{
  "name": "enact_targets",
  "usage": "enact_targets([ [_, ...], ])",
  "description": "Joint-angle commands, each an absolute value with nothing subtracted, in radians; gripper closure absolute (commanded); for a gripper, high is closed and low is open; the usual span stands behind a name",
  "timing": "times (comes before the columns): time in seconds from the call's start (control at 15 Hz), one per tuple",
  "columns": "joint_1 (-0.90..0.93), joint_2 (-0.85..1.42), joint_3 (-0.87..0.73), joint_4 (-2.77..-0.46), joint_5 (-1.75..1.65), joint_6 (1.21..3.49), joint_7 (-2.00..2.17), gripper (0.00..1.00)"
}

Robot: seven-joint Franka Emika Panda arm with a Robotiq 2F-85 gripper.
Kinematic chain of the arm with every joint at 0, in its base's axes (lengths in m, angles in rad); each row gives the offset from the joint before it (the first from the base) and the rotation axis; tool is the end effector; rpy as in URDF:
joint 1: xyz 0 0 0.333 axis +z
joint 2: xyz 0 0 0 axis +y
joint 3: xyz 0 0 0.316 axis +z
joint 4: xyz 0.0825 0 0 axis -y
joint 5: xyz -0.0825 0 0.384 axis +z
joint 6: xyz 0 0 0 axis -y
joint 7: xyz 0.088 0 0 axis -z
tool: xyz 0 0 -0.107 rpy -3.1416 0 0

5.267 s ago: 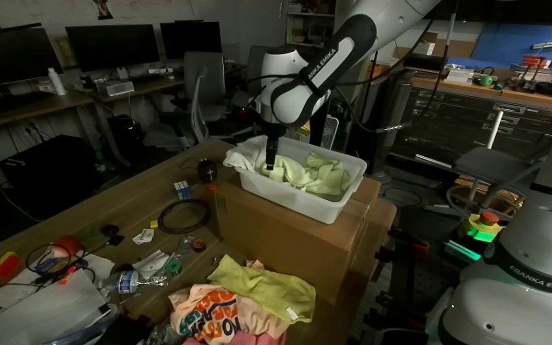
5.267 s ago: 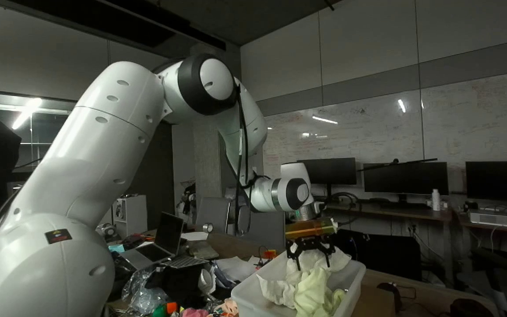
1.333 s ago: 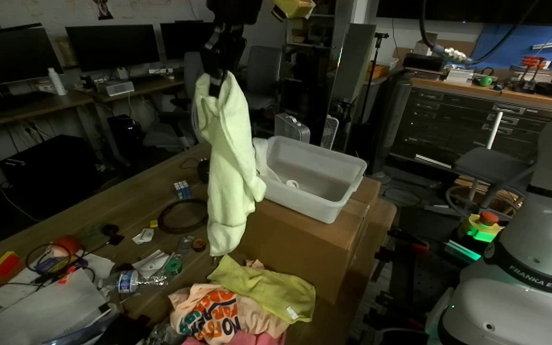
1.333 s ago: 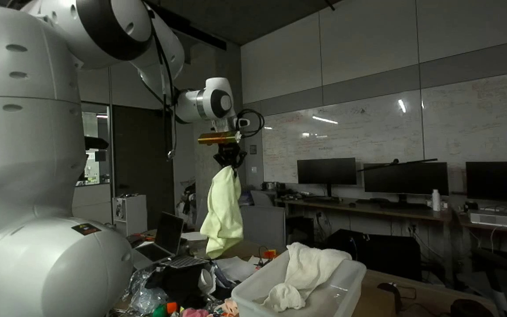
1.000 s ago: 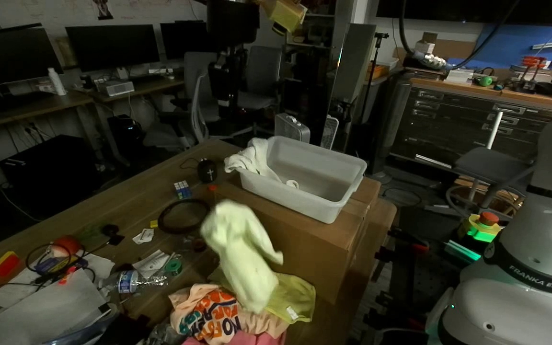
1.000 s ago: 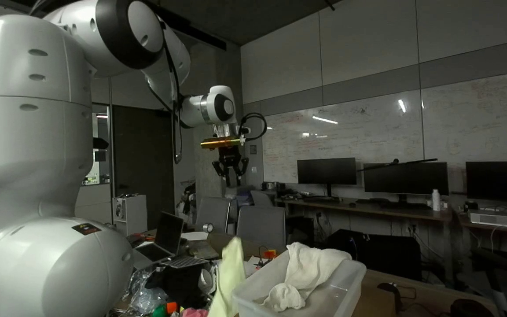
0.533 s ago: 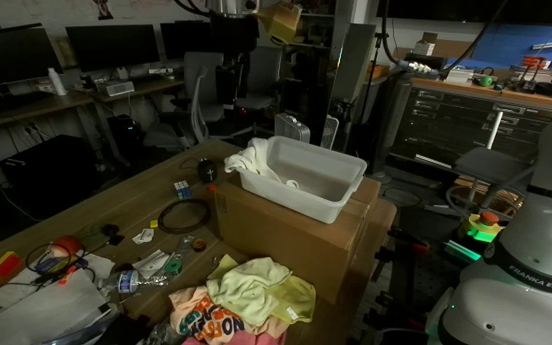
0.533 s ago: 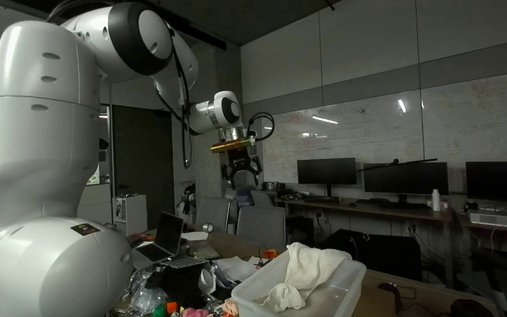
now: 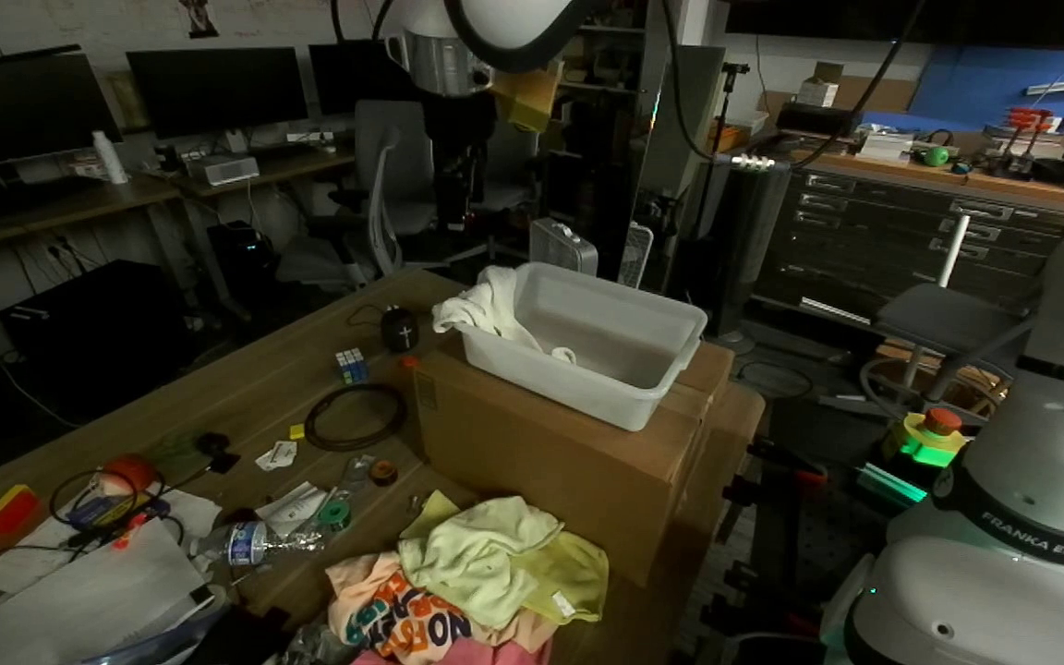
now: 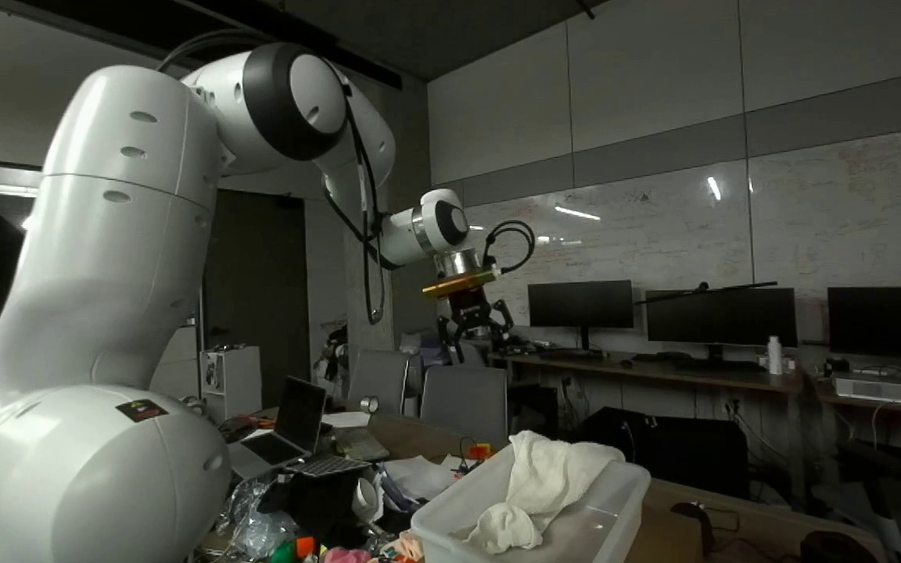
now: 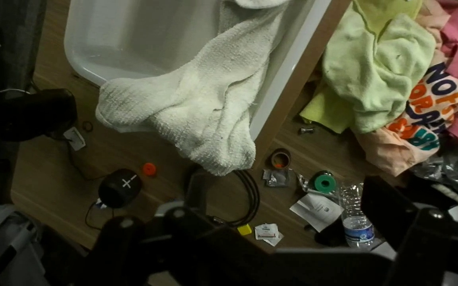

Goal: Remove the things from the bowl and put them on the table

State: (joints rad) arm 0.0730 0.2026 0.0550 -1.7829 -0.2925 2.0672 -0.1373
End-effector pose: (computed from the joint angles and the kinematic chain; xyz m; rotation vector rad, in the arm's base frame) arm 0.6234 0.0631 0.4493 2.8317 0.5639 0.1172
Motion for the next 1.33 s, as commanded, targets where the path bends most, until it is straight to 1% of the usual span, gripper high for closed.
enact_targets([
  [0.0,0.05,0.288,0.039,-1.705,-0.301,2.117,-0.211,0.0],
  [0.53,-0.05,0.403,0.047,-1.683,-0.181,2.411,-0.405,0.0],
  [0.87,-0.094,0.492,0.074,-1.642,-0.099,2.434,-0.523,0.0],
  [1.27,-0.111,0.588,0.109,-1.569,-0.067,2.403,-0.582,0.0],
])
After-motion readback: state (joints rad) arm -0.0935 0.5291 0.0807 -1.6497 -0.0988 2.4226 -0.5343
